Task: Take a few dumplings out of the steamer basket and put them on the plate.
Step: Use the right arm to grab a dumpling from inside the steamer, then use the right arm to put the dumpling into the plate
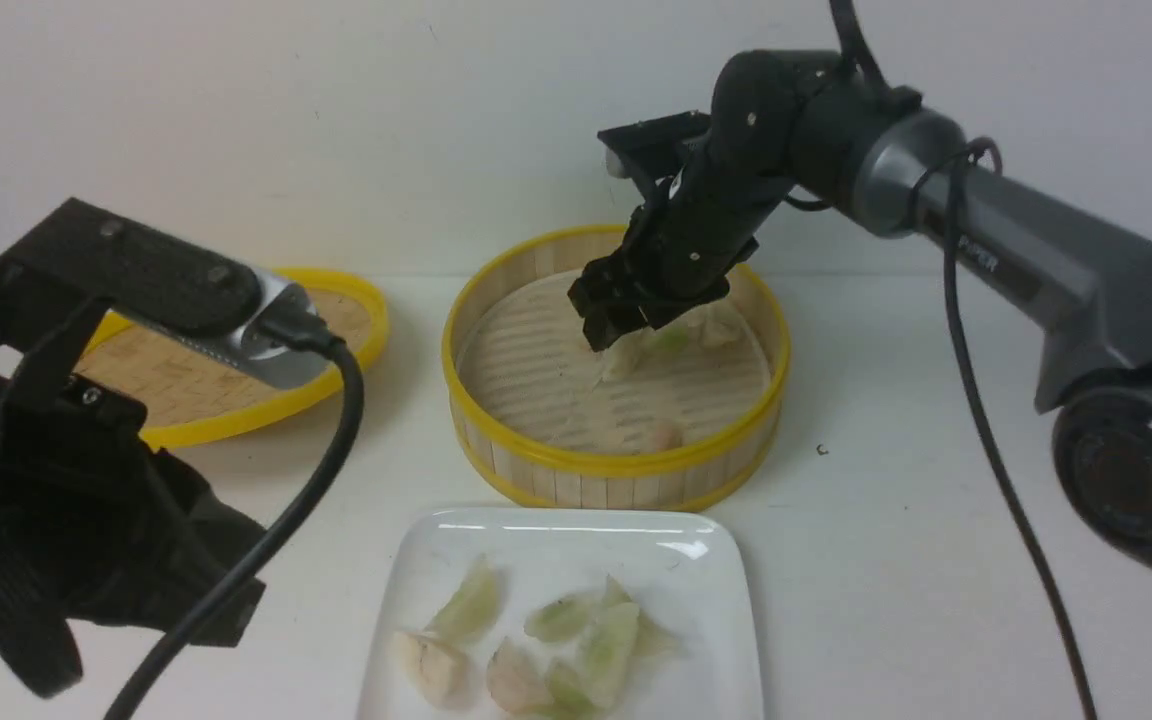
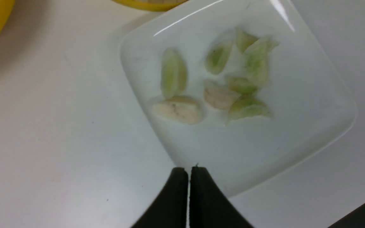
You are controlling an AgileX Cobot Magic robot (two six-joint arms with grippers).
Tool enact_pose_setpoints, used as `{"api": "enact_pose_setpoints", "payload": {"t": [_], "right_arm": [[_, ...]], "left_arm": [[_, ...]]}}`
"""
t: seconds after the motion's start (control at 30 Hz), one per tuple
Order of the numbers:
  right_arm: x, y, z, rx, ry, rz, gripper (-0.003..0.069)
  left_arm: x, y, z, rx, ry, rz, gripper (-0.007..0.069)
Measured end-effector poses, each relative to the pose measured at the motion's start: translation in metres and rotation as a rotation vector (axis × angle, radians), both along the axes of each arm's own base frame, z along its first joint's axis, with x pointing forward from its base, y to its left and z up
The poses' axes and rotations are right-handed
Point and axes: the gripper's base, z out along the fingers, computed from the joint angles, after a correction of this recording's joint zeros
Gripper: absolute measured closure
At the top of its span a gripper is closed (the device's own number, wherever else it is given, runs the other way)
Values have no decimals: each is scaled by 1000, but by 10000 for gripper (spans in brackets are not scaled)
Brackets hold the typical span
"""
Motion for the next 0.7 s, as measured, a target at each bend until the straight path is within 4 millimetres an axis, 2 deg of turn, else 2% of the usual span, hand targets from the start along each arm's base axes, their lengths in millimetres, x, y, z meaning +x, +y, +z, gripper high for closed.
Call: {"api": "enact_pose_setpoints", "payload": {"t": [0.1,0.17,0.2,0.27,0.3,0.37,0.5,0.53,0.57,0.6,0.63,0.67,0.7], "right_arm": [[6,2,-13,-14,-4,-2,223],[8,2,-19,-21,10,-25,289],[8,2,-19,-24,11,-28,299],[5,0,-17,-37,36,-39,463],[4,-1,-13,-39,42,-36,493],[-2,-3,0,-52,58,-27,482],[-20,-11,55,-23,4,-27,476],[-22,-11,58,-19,2,-25,476],[-36,-14,79,-6,-13,-18,476],[-41,-13,84,-3,-16,-14,476],[-61,-16,103,2,-20,2,476],[-78,-15,107,-3,0,20,476],[-84,-15,114,2,-7,27,476]], "left_arm": [[0,3,-2,31,13,22,631],[-1,5,-3,53,20,35,631],[-1,6,-4,55,20,38,631],[0,7,-4,61,19,46,631],[0,7,-4,62,18,46,631],[0,7,-4,62,16,46,631],[1,7,-3,60,7,47,631],[1,7,-3,61,5,47,631],[1,7,-3,62,3,48,631],[1,7,-3,62,2,49,631],[1,7,-3,60,-2,49,631],[1,7,-3,59,-2,49,631],[2,7,-3,58,-3,49,631]]}}
